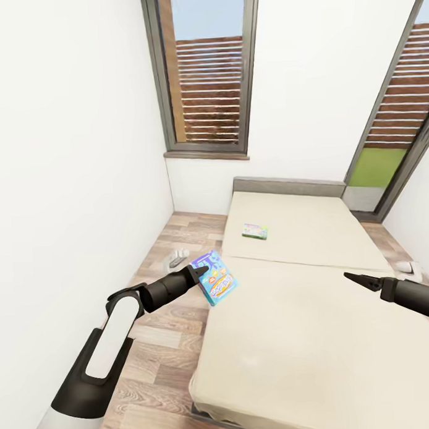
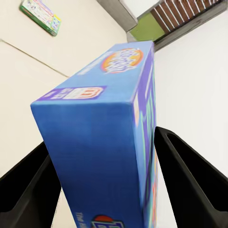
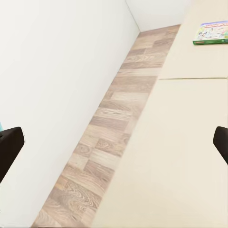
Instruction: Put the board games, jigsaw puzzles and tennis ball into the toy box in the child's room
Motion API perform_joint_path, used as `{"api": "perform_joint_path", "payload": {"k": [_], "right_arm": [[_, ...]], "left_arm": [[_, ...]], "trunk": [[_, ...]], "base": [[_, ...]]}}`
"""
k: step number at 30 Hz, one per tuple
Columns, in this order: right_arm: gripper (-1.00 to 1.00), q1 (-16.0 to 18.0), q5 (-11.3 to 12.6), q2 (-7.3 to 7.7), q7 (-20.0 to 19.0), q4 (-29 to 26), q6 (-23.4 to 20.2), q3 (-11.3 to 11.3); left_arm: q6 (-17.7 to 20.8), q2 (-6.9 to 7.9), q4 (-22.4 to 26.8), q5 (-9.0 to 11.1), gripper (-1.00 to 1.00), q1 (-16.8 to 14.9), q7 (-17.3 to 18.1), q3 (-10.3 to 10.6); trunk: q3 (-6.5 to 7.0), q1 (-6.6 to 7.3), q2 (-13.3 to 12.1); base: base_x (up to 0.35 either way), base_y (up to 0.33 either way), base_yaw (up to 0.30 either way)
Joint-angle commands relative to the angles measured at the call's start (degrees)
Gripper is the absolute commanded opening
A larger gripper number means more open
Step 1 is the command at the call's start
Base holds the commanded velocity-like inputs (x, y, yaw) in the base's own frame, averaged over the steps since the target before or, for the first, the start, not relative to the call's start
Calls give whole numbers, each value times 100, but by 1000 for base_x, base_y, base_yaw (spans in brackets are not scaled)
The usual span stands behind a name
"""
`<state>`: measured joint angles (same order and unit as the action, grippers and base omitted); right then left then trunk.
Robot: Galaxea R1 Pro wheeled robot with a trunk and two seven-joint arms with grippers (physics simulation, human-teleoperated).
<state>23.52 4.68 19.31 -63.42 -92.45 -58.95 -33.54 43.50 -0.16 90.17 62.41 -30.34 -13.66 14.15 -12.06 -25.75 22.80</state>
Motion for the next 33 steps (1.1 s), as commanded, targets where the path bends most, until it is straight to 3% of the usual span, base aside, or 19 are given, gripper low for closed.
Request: {"api": "perform_joint_path", "payload": {"k": [1,33], "right_arm": [[100,3,35,2,22,-1,-46,-5],[100,3,41,2,87,-1,-46,-4]], "left_arm": [[10,-2,4,70,-100,-7,-58,2],[5,-3,-4,97,-100,-7,-43,-37]], "trunk": [[-11,-3,12],[-8,-3,12]], "base": [[0,-1,293],[0,0,295]]}}
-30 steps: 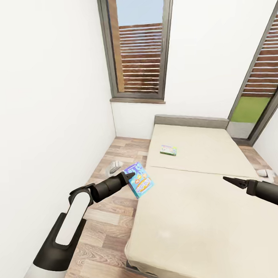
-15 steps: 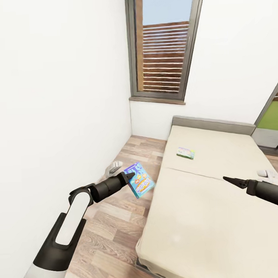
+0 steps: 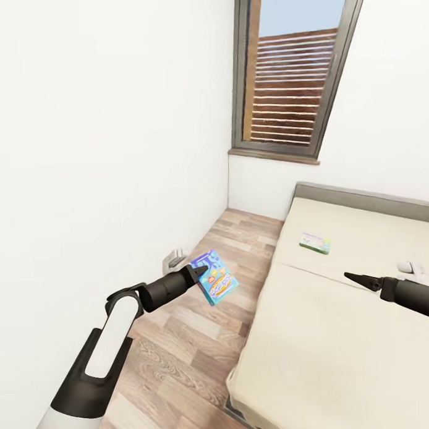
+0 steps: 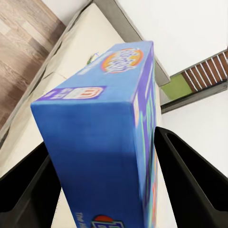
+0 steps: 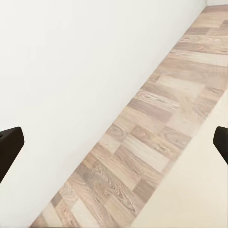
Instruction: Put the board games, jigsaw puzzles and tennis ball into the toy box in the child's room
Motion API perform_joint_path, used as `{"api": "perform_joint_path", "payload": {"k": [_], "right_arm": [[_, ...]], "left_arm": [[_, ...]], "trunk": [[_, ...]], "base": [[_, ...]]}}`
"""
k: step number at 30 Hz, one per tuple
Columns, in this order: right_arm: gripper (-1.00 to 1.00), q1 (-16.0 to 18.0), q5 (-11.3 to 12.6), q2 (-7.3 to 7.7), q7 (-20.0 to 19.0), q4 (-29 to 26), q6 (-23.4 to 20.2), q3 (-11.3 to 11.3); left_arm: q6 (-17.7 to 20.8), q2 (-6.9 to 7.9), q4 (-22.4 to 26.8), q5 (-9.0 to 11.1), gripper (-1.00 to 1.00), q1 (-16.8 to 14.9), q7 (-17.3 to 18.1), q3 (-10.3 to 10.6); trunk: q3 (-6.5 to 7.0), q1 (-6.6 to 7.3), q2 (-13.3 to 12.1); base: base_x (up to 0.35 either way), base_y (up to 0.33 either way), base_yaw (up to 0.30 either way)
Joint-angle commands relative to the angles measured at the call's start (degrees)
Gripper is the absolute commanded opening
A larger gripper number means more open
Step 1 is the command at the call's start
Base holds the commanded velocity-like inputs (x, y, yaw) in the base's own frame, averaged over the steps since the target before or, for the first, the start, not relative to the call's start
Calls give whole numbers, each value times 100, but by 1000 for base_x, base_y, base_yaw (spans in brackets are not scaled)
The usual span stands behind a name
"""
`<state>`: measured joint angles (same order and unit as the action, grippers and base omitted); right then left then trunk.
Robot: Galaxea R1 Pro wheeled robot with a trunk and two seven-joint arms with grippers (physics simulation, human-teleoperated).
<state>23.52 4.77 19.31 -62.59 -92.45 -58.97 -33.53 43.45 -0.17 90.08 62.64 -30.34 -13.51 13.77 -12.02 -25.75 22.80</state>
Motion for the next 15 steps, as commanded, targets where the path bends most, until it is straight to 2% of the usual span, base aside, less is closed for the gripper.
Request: {"api": "perform_joint_path", "payload": {"k": [1,15], "right_arm": [[100,3,32,2,4,-1,-45,-5],[100,3,33,2,3,-7,-47,8]], "left_arm": [[10,-2,5,73,-100,-7,-58,2],[7,-4,-2,80,-100,-5,-61,-10]], "trunk": [[-10,-3,12],[66,-3,12]], "base": [[0,0,292],[0,0,243]]}}
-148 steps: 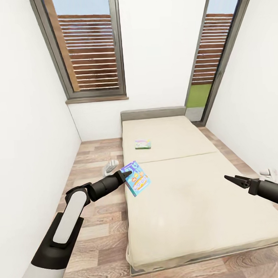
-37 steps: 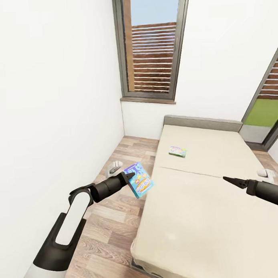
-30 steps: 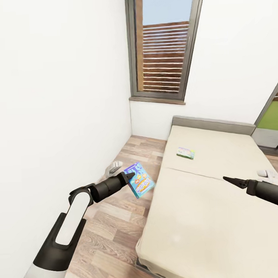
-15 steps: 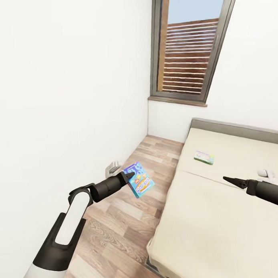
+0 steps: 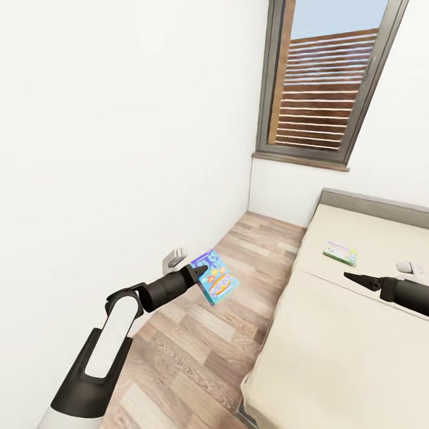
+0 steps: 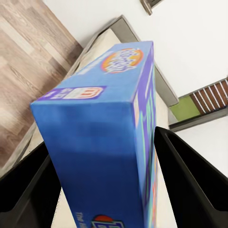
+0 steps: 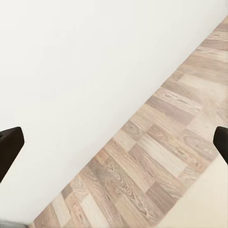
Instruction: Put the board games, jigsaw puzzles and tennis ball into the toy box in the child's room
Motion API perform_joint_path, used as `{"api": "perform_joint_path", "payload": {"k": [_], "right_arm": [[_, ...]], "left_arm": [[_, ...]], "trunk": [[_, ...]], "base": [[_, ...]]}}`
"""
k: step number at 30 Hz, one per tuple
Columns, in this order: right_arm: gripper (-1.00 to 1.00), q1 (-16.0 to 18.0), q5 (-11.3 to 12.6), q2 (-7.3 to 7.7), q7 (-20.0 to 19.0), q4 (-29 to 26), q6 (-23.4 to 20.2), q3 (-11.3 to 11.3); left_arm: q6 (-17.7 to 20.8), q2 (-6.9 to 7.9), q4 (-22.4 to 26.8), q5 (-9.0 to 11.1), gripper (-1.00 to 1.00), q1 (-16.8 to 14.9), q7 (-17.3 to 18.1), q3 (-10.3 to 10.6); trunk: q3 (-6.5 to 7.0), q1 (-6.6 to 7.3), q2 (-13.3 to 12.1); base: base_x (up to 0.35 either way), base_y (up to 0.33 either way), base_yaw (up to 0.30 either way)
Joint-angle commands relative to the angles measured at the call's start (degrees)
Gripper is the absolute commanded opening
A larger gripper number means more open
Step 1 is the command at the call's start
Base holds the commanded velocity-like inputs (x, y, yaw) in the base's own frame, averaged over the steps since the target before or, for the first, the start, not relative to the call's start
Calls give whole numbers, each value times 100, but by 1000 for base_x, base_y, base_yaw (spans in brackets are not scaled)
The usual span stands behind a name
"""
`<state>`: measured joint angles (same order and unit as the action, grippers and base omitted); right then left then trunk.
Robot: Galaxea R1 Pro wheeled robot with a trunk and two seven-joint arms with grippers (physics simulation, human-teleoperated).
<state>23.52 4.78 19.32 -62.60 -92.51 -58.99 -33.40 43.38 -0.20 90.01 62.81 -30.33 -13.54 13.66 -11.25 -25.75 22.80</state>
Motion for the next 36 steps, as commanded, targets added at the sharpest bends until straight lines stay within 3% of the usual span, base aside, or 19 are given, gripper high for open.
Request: {"api": "perform_joint_path", "payload": {"k": [1,17,26,36], "right_arm": [[100,4,32,2,4,-1,-44,-6],[100,4,30,2,10,2,-42,-9],[100,4,31,2,7,0,-43,-7],[100,4,32,2,7,-3,-42,-1]], "left_arm": [[11,-1,-6,59,-100,-5,-58,-2],[-4,-15,19,97,-100,-6,-88,-19],[14,-157,50,101,-100,-23,-119,-12],[55,-174,34,94,-100,-46,-120,-18]], "trunk": [[-4,-4,12],[122,-4,12],[195,-4,12],[276,-4,12]], "base": [[0,0,203],[0,0,187],[0,0,181],[0,0,181]]}}
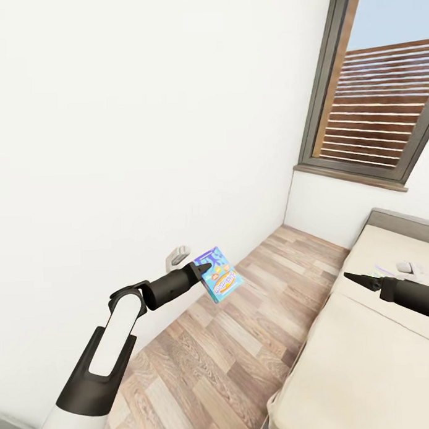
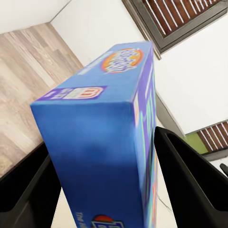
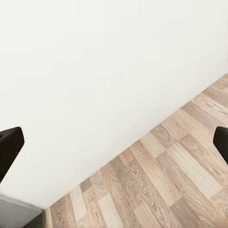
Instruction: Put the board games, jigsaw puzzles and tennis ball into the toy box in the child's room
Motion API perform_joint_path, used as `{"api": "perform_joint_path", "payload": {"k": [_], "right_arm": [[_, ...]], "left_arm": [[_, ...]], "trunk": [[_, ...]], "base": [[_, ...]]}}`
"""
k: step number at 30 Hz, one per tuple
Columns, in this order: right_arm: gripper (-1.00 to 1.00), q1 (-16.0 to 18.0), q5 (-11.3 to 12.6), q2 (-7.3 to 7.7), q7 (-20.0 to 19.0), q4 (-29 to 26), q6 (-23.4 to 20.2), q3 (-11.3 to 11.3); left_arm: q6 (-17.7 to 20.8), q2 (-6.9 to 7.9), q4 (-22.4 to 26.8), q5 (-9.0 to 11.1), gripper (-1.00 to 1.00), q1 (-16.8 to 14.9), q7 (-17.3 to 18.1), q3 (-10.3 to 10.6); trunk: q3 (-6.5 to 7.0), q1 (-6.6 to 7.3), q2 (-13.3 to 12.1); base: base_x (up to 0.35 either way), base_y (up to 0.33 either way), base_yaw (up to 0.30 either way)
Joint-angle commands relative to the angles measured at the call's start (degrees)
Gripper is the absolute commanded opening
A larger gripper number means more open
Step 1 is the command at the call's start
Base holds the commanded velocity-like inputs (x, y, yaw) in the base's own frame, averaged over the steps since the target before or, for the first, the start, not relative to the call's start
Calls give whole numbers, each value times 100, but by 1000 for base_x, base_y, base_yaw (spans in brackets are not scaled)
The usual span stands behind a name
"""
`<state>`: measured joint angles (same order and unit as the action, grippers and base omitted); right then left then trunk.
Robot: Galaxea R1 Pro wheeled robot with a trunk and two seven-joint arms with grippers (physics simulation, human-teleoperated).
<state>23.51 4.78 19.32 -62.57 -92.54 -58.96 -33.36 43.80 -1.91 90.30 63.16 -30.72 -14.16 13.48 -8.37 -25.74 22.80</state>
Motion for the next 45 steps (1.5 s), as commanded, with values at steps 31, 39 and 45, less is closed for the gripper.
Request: {"api": "perform_joint_path", "payload": {"k": [31,39,45], "right_arm": [[100,4,32,2,8,3,-45,-4],[100,4,32,2,1,0,-45,-5],[100,4,32,2,6,1,-45,-4]], "left_arm": [[24,-2,-4,45,-100,-22,-153,-3],[1,-31,-6,30,-100,-20,-193,-3],[-15,-44,-14,19,-100,-16,-238,-3]], "trunk": [[238,-4,12],[303,-4,12],[351,-4,12]], "base": [[0,0,181],[0,0,181],[0,0,181]]}}
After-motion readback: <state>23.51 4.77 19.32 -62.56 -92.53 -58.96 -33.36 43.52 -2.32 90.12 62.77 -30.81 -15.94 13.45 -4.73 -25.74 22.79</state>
